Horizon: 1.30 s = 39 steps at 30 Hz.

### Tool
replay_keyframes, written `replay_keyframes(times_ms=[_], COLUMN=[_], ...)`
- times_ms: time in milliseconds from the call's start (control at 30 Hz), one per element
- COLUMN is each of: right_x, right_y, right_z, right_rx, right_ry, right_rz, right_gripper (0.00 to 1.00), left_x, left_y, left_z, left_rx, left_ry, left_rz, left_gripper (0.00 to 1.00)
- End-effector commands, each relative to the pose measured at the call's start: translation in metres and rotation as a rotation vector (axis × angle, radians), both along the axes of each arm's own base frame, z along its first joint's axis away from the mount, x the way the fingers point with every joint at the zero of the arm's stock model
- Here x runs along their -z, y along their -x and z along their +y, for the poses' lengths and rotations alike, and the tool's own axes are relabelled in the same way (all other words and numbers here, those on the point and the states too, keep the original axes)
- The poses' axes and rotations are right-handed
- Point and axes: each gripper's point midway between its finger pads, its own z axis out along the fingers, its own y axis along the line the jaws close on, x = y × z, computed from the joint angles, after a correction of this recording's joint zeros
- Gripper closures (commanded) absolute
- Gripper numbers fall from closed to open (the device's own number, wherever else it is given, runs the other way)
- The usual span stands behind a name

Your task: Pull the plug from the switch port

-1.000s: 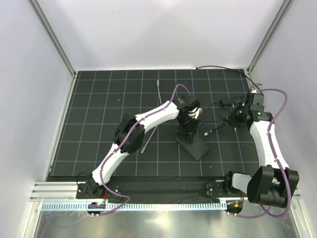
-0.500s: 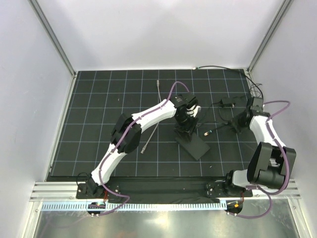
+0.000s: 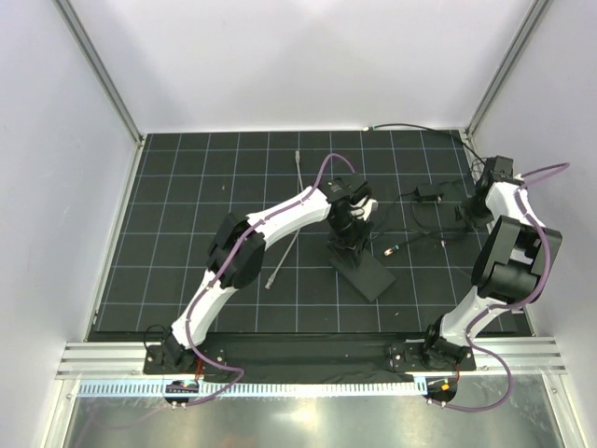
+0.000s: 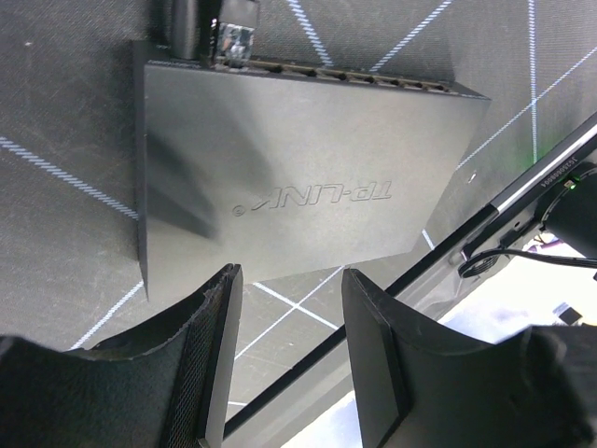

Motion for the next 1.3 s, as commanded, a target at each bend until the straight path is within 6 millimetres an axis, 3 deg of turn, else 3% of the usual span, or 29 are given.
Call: replay_keyframes(times_ms=[0,367,400,467,567,667,800,933,1067,1100,1167,1200,1233,1267], right_x=[-0.004,0.023,0.026,0.025,0.01,-0.016,-0.064,-0.107,-0.147,-0.17,-0.192,-0.221,-0.232,-0.253], right_y=[-0.002,-0.012,-0.015,-0.017,-0.025,-0.032,-0.044,-0.052,-0.048,-0.049,-0.046,-0.046,-0.052,-0.052], right_z=[-0.007,-0.002,-0.002,-0.003,-0.013,-0.03,-0.046,-0.046,-0.021,-0.01,0.008,0.012,0.034,0.042], right_rx=[0.031,0.079,0.078,0.064,0.025,-0.031,-0.122,-0.184,-0.234,-0.242,-0.28,-0.271,-0.323,-0.325], right_ry=[0.026,-0.046,-0.05,-0.04,0.015,0.111,0.238,0.351,0.421,0.461,0.514,0.583,0.603,0.604], right_rz=[0.012,0.023,0.02,0.015,0.001,0.012,-0.031,-0.106,-0.141,-0.172,-0.167,-0.198,-0.219,-0.257], right_gripper=[0.59,0.61,0.63,0.79,0.93,0.99,0.99,0.99,0.99,0.99,0.99,0.99,0.99,0.99], left_x=[-0.033,-0.028,-0.028,-0.027,-0.026,-0.025,-0.026,-0.031,-0.036,-0.037,-0.041,-0.045,-0.048,-0.053], left_y=[-0.004,-0.004,-0.005,-0.004,-0.005,-0.005,-0.006,-0.011,-0.03,-0.034,-0.053,-0.058,-0.069,-0.076], left_z=[-0.002,0.001,0.001,0.002,0.003,0.002,0.0,0.004,0.019,0.024,0.041,0.047,0.051,0.064], left_rx=[0.013,0.009,0.008,0.008,0.005,0.005,0.005,-0.007,-0.069,-0.09,-0.161,-0.209,-0.254,-0.301], left_ry=[0.081,0.06,0.06,0.055,0.052,0.059,0.068,0.063,-0.002,-0.019,-0.063,-0.065,-0.063,-0.064], left_rz=[-0.038,-0.03,-0.03,-0.031,-0.027,-0.023,-0.024,-0.054,-0.153,-0.171,-0.232,-0.236,-0.269,-0.281], left_gripper=[0.49,0.49,0.49,0.49,0.49,0.49,0.49,0.49,0.49,0.49,0.49,0.48,0.48,0.48])
